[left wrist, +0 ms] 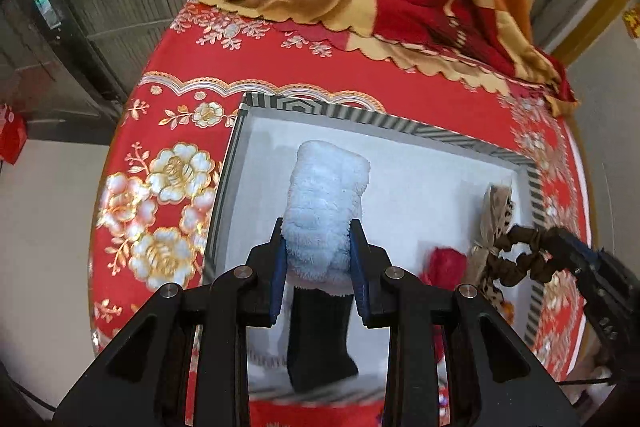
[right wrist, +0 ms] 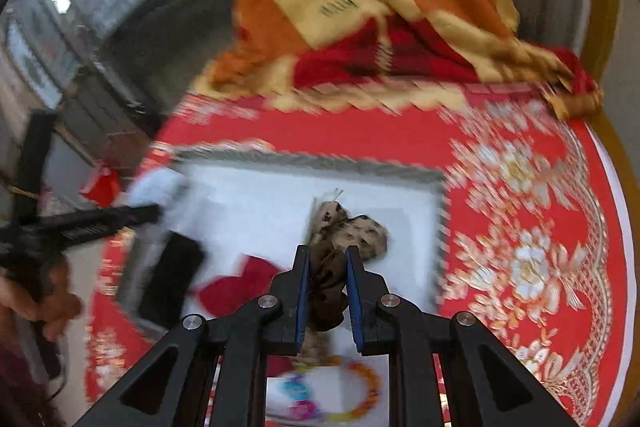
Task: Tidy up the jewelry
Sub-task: 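Carry the pouch and scrunchie into the white tray and open both grippers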
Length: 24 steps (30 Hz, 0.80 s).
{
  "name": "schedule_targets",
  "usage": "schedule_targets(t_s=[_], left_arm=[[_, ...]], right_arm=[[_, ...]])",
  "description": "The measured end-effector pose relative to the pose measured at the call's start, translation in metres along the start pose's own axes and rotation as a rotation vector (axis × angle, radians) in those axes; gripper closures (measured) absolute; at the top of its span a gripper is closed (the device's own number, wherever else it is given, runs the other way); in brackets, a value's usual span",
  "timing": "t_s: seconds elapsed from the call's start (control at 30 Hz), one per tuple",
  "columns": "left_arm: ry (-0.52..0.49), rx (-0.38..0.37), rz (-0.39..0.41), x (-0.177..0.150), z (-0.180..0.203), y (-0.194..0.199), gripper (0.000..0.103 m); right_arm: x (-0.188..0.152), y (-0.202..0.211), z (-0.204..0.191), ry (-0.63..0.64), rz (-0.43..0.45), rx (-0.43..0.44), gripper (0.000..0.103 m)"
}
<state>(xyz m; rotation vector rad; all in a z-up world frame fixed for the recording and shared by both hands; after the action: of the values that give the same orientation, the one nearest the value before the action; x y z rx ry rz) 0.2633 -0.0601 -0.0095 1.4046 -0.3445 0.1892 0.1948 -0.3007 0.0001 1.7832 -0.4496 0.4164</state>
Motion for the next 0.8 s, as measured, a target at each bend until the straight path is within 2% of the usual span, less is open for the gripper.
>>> schedule_targets(t_s=[0.1,0.27,0.33,0.4,0.47,0.57,0.7,0.8], left_arm=[[0.004,0.014,-0.024,0.004,-0.001,-0.018,0.076],[-0.001,0.036,-0.048,0.007,0.002,-0.037,0.076],[-0.004,0.044,-0.044,0.007,0.003,-0.040,0.076],[-0.012,0.053,-0.039,0.007,0.004,-0.041,0.075],[-0.017,0.061,-0.037,0.007,0.006,-0.041,0.075],[-0.024,0.073,-0.031,0.006,0.008,-0.042,0.074],[-0.035,0.083,-0.032,0.005,0.010,-0.044,0.061],[-0.049,0.084,-0.028,0.003,0.014,-0.042,0.055]], right_arm=[[-0.011,-0.022,0.021,-0.031,-0.076,-0.046,0.087],[-0.021,-0.037,0.027,-0.013,-0.108,-0.079,0.087],[-0.024,-0.042,0.028,-0.004,-0.114,-0.095,0.081],[-0.024,-0.045,0.028,-0.002,-0.116,-0.074,0.072],[-0.024,-0.045,0.026,0.004,-0.119,-0.049,0.066],[-0.024,-0.041,0.021,0.013,-0.111,-0.053,0.065],[-0.023,-0.026,0.019,0.004,-0.080,-0.029,0.064],[-0.024,-0.013,0.017,0.004,-0.054,-0.024,0.062]])
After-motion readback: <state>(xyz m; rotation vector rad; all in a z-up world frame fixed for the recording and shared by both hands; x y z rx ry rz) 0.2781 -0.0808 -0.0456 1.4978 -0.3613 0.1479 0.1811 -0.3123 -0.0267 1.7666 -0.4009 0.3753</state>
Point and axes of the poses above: each gripper's, at about its wrist camera, not at the fingertips, and y roughly against the way its jaws point, z to its right, x to its top, the point moved 2 cm from there along -y, roughly the way its jaws point
